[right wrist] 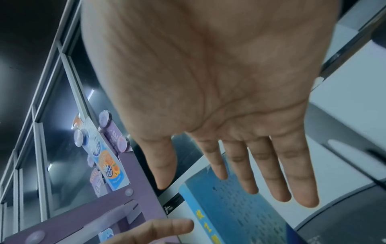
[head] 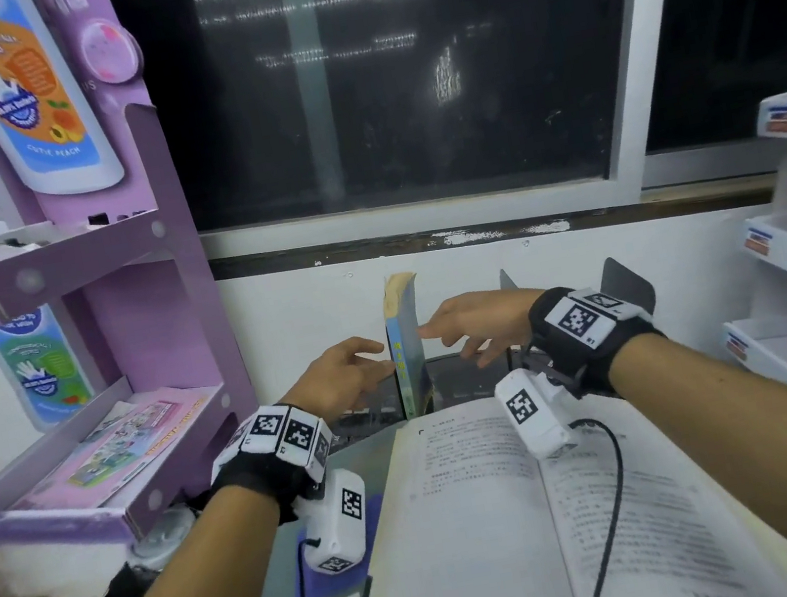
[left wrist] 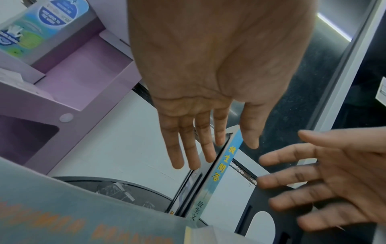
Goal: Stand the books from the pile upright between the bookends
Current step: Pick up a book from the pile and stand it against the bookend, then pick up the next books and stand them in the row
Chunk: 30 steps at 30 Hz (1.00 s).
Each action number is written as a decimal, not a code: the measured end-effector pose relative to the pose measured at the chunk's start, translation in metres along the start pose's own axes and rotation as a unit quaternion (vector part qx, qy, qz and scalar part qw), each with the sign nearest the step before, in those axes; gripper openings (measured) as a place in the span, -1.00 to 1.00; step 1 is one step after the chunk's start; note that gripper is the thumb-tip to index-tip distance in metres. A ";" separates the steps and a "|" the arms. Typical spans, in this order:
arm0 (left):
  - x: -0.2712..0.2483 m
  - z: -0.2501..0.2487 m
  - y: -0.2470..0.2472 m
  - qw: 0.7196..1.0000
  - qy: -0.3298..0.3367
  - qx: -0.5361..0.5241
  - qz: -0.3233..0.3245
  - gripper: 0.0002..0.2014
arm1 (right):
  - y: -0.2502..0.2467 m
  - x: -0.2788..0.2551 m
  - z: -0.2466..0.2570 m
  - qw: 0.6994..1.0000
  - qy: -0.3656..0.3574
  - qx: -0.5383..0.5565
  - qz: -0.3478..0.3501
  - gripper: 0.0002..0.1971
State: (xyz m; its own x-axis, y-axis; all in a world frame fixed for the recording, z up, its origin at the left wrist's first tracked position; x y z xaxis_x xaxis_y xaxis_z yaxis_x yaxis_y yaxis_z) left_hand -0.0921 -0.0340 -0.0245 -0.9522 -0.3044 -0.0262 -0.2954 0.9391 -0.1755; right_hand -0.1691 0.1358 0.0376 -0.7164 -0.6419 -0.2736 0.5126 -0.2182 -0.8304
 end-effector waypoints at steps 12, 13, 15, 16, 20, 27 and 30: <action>-0.052 -0.003 0.045 0.963 -0.094 0.233 0.100 -0.40 | -0.002 -0.096 -0.073 0.986 0.052 -0.156 0.015 -0.50; -0.054 -0.004 0.049 0.957 -0.106 0.250 0.105 -0.41 | -0.001 -0.101 -0.080 0.986 0.059 -0.156 0.018 -0.49; -0.058 -0.006 0.057 0.947 -0.120 0.274 0.114 -0.64 | 0.001 -0.111 -0.092 0.985 0.072 -0.156 0.023 -0.48; -0.060 -0.006 0.062 0.944 -0.124 0.282 0.118 -0.76 | 0.002 -0.114 -0.098 0.985 0.079 -0.153 0.022 -0.48; -0.064 -0.008 0.070 0.939 -0.121 0.305 0.105 -0.71 | 0.006 -0.126 -0.116 0.987 0.095 -0.128 0.024 -0.50; -0.071 0.001 0.067 0.941 -0.152 0.288 0.094 -0.31 | 0.008 -0.130 -0.138 0.986 0.102 -0.131 0.014 -0.50; -0.071 0.004 0.064 0.943 -0.164 0.275 0.091 -0.27 | 0.011 -0.124 -0.143 0.987 0.100 -0.128 0.016 -0.63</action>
State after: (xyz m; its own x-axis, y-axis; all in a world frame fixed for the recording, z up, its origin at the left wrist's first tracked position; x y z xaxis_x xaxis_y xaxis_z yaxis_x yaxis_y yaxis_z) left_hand -0.0435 0.0469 -0.0381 -0.8815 -0.2644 -0.3913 0.0407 0.7830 -0.6207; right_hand -0.1427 0.3181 -0.0072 -0.7940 -0.4815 -0.3712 0.4188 0.0094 -0.9081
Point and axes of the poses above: each hand's wrist, its own x-axis towards the middle knuckle, its own y-axis out of the palm, z = x × y, the point moved 3 cm from there along x, towards the middle knuckle, and after that the axes turned 11 degrees about -x, right-handed, at the moved point
